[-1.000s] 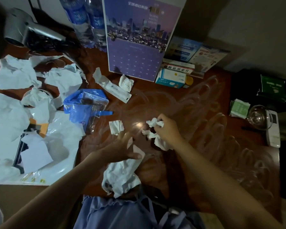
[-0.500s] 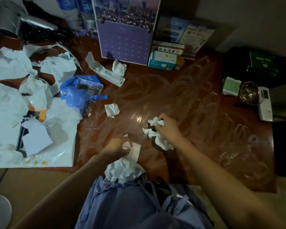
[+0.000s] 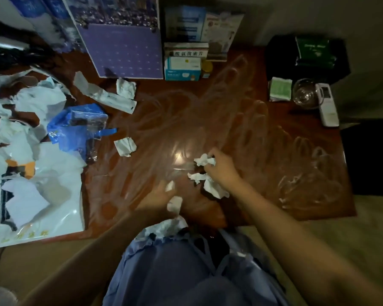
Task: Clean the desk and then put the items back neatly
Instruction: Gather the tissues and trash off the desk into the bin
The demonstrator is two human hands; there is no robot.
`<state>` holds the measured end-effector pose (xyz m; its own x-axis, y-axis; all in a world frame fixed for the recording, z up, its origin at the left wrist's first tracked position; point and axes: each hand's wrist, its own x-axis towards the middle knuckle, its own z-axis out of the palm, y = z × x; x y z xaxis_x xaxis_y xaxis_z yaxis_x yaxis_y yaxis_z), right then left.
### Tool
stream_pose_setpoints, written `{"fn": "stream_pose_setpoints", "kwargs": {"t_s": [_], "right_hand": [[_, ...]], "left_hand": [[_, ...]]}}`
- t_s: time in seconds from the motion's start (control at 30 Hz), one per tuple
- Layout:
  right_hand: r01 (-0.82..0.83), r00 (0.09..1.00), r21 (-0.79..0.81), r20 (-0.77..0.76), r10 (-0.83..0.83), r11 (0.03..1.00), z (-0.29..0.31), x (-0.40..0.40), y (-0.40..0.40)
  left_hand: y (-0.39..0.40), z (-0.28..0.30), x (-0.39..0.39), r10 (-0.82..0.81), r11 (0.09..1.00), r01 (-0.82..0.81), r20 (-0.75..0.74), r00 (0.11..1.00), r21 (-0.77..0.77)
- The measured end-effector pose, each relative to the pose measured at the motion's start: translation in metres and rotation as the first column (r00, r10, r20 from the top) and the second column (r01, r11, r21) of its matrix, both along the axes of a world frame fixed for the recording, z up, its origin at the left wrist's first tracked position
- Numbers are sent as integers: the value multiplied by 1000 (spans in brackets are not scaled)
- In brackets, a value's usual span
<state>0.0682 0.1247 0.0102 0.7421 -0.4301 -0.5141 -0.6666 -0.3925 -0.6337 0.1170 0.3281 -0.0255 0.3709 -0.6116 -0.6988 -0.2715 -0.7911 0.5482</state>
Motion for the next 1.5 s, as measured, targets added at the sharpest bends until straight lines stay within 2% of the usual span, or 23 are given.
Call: {"fn": "stream_pose_setpoints", "kwargs": {"t_s": [0.03,0.1,0.23,0.3,0.43,0.63,0.8,0.97,1.13,1.3,1.5], "right_hand": [[10,1000,0,9,-10,1000,0,-2,-1],[24,1000,6,19,-24,1000,1,-7,-4],[53,998,58,33,-55,997,3,-12,-4],[54,998,61,38,-56,997,2,-12,-4],[67,997,49,47,-69,997,3,-13,-5],[125,988,-7,91,-124,992,19,-32,-32],[155,977,-73,156,-143,985,29,-80,-66],[266,949,-50,190,-253,963,39,-163,-111],[464,863,-40,247,-441,885,54,-279,-160],[691,700,-60,301,-647,720,70,-397,-205],[883,459,-84,356,-814,462,76,-505,-244]], "left_hand": [[0,0,-2,55,998,-55,-17,998,-4],[-1,-1,-2,58,998,-58,23,998,-1],[-6,7,5,236,970,-237,-12,972,-60],[-9,8,11,270,958,-266,25,963,-105],[-26,18,23,328,932,-324,-7,945,-161],[-81,49,34,333,906,-316,14,943,-282],[-130,74,6,304,901,-259,82,949,-347],[-186,90,-55,224,908,-181,74,972,-378],[-267,100,-147,62,911,-33,57,996,-410],[-351,115,-245,-183,847,191,64,981,-496],[-445,124,-337,-461,745,469,141,876,-474]]}}
